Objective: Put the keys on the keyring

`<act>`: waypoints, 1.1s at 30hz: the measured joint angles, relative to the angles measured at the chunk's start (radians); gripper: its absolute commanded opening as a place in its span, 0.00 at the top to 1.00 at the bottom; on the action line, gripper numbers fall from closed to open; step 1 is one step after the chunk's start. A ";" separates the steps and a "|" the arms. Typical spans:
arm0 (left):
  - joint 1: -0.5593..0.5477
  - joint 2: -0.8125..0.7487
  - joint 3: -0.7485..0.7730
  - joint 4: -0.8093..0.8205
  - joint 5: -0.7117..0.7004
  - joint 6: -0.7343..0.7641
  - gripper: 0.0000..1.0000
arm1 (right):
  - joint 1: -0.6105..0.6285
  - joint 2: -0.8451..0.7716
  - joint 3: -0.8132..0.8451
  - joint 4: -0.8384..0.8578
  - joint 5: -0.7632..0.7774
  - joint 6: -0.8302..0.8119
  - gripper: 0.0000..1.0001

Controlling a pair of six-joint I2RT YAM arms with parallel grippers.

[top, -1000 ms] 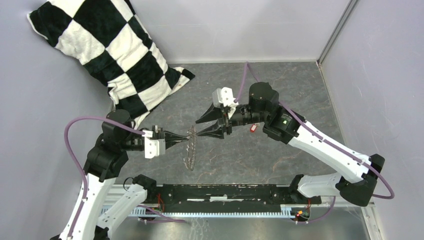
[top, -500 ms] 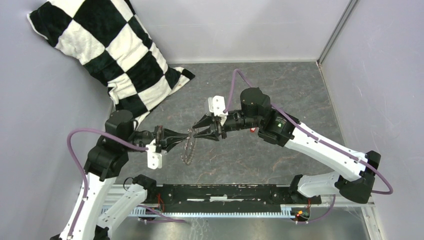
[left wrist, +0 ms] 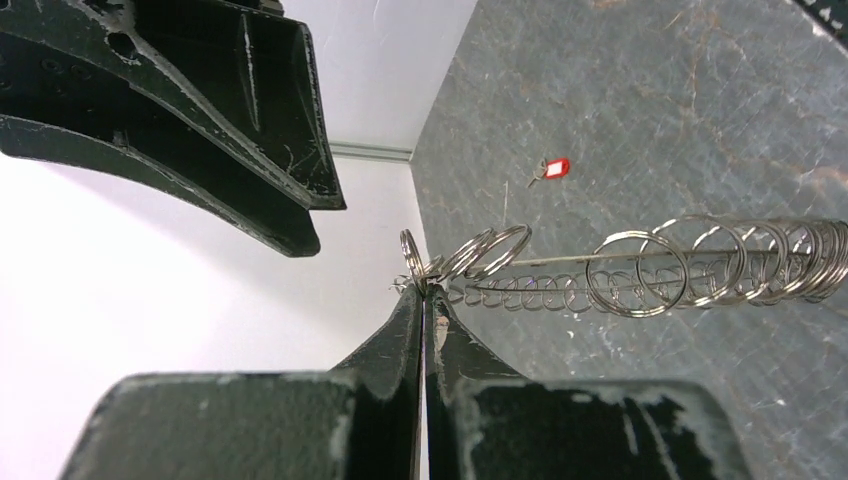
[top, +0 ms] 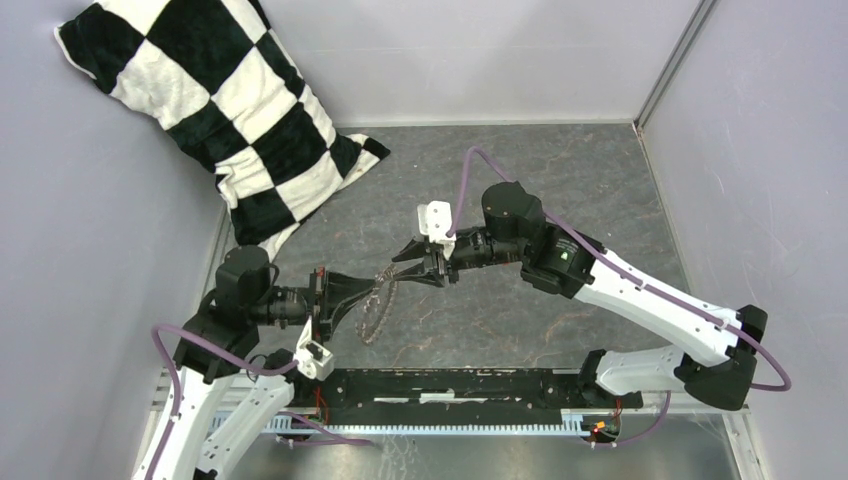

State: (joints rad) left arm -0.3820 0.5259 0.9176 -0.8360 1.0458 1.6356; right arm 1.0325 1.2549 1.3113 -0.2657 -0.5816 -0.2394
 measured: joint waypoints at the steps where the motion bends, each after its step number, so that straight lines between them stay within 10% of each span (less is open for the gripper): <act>1: 0.000 -0.007 -0.008 0.000 0.001 0.024 0.98 | 0.000 -0.006 -0.003 -0.005 0.001 -0.002 0.62; 12: 0.000 0.026 0.014 -0.004 0.035 0.082 0.98 | 0.000 -0.068 -0.069 -0.003 0.007 -0.017 0.56; 33: 0.000 0.107 0.048 0.384 0.126 -0.553 0.98 | 0.021 -0.148 -0.109 0.187 0.064 -0.117 0.65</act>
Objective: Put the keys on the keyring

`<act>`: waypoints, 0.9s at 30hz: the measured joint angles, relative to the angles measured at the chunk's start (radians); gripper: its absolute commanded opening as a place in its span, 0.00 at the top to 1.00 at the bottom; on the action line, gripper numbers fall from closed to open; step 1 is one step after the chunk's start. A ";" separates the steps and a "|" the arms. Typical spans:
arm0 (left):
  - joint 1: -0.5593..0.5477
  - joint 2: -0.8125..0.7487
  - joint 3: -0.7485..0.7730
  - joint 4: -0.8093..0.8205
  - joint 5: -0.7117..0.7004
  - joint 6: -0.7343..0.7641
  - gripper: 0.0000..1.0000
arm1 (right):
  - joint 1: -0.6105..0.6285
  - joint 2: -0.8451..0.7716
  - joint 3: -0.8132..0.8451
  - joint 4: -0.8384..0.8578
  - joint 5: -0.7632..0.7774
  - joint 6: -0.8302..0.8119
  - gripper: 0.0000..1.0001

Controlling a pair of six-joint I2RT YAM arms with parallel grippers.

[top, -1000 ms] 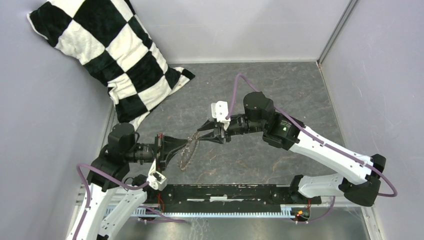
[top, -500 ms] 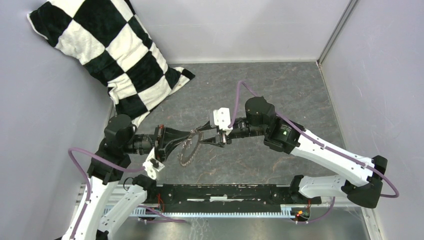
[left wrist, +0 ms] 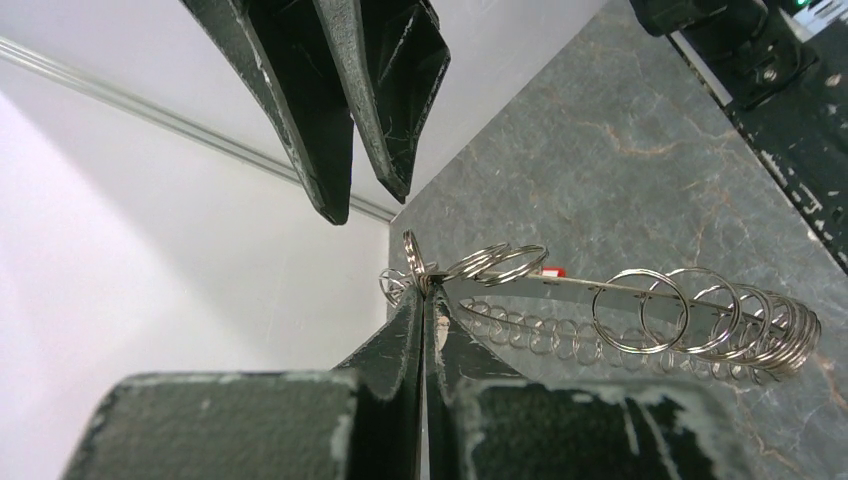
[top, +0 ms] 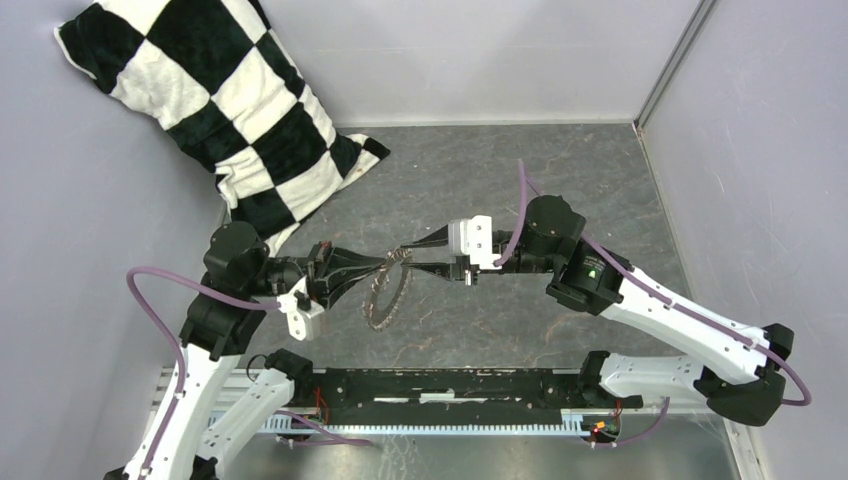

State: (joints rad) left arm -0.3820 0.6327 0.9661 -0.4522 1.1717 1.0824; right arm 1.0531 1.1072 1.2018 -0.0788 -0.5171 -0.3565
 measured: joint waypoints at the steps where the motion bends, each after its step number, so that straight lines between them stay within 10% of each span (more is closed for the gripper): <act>1: 0.000 0.002 0.000 0.014 0.002 -0.021 0.98 | 0.000 -0.003 0.000 0.011 -0.003 0.002 0.65; 27: 0.000 0.026 0.000 0.178 0.018 -0.324 0.98 | 0.000 0.066 -0.017 0.155 -0.116 0.085 0.73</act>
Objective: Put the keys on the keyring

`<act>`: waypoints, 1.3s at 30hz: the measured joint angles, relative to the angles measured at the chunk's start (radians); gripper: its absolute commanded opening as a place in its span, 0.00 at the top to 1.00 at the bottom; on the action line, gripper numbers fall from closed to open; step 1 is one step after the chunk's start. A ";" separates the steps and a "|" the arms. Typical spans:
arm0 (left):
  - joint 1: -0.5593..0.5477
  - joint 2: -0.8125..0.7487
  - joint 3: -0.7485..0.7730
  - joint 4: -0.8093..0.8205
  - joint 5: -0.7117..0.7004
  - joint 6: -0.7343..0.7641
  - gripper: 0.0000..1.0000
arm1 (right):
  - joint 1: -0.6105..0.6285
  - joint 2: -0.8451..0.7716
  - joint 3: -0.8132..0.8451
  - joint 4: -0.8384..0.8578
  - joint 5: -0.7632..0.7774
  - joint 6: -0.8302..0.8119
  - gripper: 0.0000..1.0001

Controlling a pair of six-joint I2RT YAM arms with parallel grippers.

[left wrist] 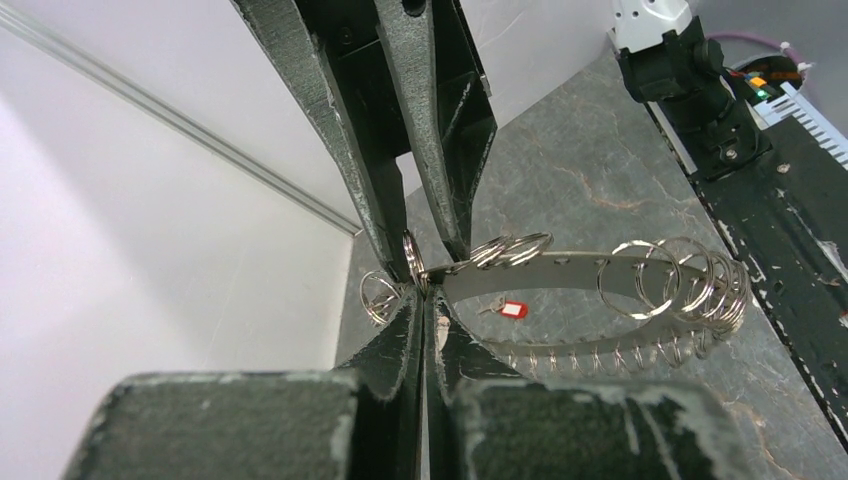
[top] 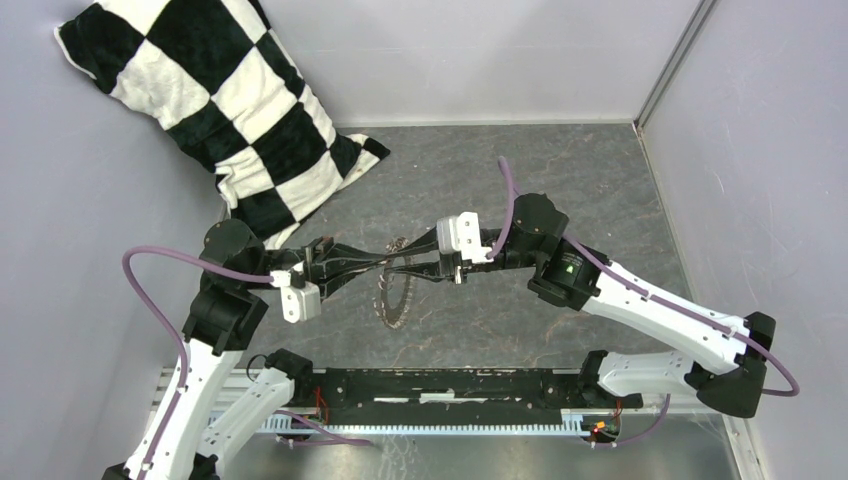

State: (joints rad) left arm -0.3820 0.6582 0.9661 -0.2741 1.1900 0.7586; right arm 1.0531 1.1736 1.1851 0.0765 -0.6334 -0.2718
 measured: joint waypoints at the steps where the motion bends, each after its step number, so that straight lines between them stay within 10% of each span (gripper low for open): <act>1: 0.000 0.000 0.000 0.000 0.000 0.000 0.98 | 0.000 0.000 0.000 0.003 -0.002 0.003 0.74; 18: 0.000 0.000 0.000 -0.001 0.016 -0.006 0.97 | -0.001 0.040 0.059 -0.032 -0.018 0.024 0.99; 28: 0.001 -0.001 0.000 0.004 -0.026 -0.039 0.47 | 0.003 0.036 0.075 -0.100 0.022 0.017 0.99; 39: 0.000 -0.037 0.033 -0.063 -0.142 -0.122 0.42 | 0.005 0.000 0.069 -0.192 0.097 -0.036 0.99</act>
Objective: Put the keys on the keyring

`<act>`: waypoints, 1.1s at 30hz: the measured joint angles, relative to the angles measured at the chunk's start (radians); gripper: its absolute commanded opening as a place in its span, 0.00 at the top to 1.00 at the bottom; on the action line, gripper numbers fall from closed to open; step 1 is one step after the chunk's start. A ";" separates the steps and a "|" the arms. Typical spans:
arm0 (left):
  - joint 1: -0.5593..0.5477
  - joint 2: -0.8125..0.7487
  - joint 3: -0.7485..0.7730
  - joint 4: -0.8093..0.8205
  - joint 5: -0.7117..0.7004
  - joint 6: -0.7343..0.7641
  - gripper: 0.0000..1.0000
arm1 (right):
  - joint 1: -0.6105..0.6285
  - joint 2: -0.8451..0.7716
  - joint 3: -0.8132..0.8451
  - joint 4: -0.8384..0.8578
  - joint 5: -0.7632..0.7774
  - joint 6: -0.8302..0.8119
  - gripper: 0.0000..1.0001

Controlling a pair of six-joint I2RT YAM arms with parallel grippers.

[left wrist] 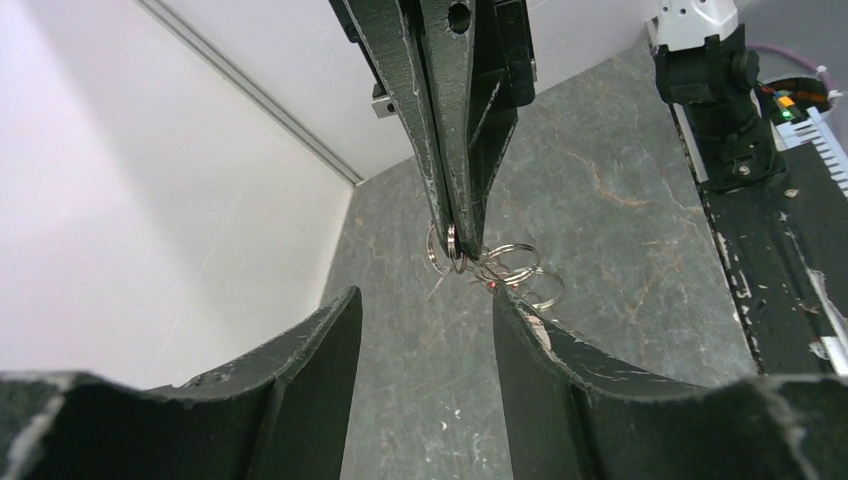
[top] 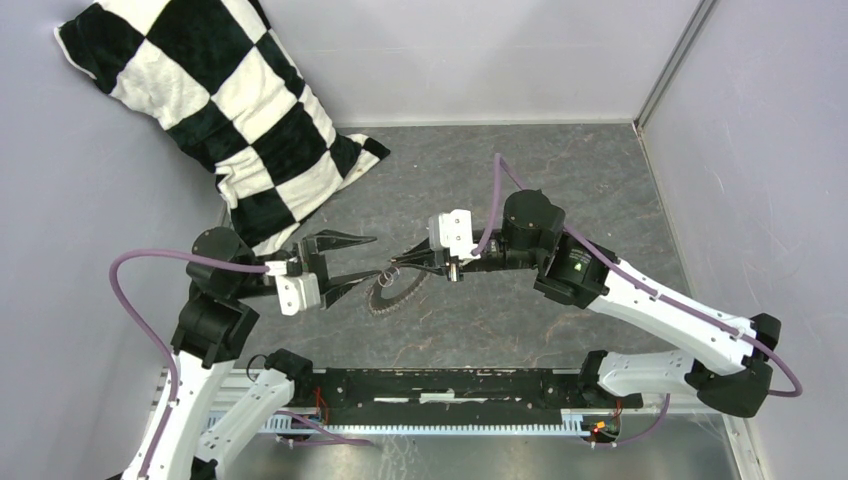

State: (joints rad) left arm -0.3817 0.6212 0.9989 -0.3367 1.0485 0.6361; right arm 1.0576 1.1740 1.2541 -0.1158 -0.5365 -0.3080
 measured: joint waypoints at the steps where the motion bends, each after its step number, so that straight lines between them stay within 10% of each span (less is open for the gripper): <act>1: 0.000 -0.003 0.005 -0.017 -0.006 0.000 0.42 | 0.000 -0.001 0.000 -0.008 0.004 -0.004 0.99; 17: 0.000 -0.007 -0.002 -0.394 -0.012 0.185 0.47 | -0.006 -0.049 0.008 -0.044 0.052 -0.035 0.99; 33: 0.000 -0.023 0.020 -0.378 0.020 0.175 0.58 | -0.018 -0.034 0.042 -0.083 0.060 -0.053 0.99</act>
State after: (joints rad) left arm -0.3820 0.5983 1.0191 -0.7151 1.0687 0.8108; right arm 1.0397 1.1397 1.2961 -0.1986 -0.4763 -0.3607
